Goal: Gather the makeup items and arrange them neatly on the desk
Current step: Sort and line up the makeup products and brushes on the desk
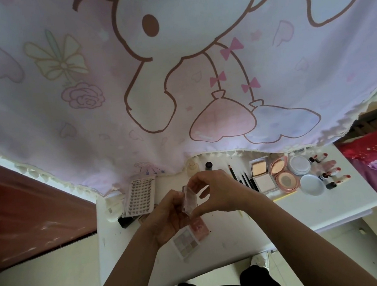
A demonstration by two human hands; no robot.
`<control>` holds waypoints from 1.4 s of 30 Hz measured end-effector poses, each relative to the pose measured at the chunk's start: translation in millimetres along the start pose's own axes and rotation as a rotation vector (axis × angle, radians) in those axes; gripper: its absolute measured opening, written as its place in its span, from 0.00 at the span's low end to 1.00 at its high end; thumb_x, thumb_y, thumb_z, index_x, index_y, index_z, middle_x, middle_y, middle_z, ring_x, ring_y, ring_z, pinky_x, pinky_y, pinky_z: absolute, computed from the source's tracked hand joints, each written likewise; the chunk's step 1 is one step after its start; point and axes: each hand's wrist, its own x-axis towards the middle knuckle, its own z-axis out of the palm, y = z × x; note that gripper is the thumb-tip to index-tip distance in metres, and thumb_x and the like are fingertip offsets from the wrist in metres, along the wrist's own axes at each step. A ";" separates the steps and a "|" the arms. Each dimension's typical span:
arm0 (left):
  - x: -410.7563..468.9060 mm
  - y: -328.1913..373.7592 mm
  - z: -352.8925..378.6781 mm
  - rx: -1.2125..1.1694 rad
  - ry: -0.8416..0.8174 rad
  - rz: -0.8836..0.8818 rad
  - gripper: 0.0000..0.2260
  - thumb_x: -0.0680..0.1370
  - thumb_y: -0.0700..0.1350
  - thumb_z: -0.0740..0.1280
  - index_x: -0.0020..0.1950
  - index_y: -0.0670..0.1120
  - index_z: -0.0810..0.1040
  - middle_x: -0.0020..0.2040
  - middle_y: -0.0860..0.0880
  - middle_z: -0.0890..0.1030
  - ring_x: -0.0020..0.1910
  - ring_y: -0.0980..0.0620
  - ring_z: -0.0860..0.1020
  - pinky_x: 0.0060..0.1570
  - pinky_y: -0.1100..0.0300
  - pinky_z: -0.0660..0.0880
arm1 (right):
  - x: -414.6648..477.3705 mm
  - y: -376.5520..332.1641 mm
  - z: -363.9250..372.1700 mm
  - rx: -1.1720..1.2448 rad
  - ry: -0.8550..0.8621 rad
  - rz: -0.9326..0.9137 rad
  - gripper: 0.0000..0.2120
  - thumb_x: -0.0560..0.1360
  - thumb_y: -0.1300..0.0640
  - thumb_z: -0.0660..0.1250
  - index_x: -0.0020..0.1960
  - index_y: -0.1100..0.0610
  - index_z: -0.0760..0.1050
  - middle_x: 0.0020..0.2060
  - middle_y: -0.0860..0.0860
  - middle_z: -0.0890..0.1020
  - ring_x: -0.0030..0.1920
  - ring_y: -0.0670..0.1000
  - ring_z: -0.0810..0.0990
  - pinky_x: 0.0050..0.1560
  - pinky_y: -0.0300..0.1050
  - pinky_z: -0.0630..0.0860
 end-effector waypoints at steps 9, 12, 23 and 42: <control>2.8 6.7 12.3 0.125 0.091 0.108 0.23 0.82 0.59 0.57 0.60 0.43 0.81 0.50 0.43 0.81 0.42 0.49 0.75 0.44 0.54 0.73 | 6.5 -1.1 -1.1 -0.105 0.137 -0.023 0.18 0.70 0.44 0.76 0.57 0.49 0.79 0.48 0.41 0.81 0.49 0.39 0.78 0.47 0.34 0.76; 3.1 7.1 10.8 0.095 0.072 0.109 0.22 0.82 0.59 0.54 0.60 0.49 0.81 0.57 0.45 0.83 0.54 0.48 0.78 0.55 0.51 0.76 | 3.5 -4.9 -0.1 -0.164 0.060 -0.032 0.32 0.64 0.38 0.78 0.63 0.48 0.74 0.54 0.41 0.78 0.53 0.40 0.76 0.52 0.33 0.73; 13.4 9.8 9.4 0.031 0.050 0.103 0.29 0.78 0.66 0.57 0.68 0.47 0.77 0.59 0.42 0.74 0.57 0.46 0.71 0.58 0.53 0.69 | 8.6 -12.1 10.5 -0.168 0.135 -0.027 0.29 0.63 0.44 0.79 0.61 0.49 0.75 0.53 0.43 0.78 0.52 0.42 0.76 0.49 0.32 0.71; 17.4 17.3 -5.2 -0.082 0.164 0.245 0.31 0.79 0.63 0.57 0.74 0.42 0.65 0.63 0.37 0.79 0.60 0.40 0.80 0.52 0.52 0.79 | 8.7 -7.6 14.0 -0.242 0.256 -0.111 0.13 0.72 0.42 0.73 0.51 0.48 0.82 0.45 0.40 0.76 0.45 0.40 0.72 0.44 0.36 0.71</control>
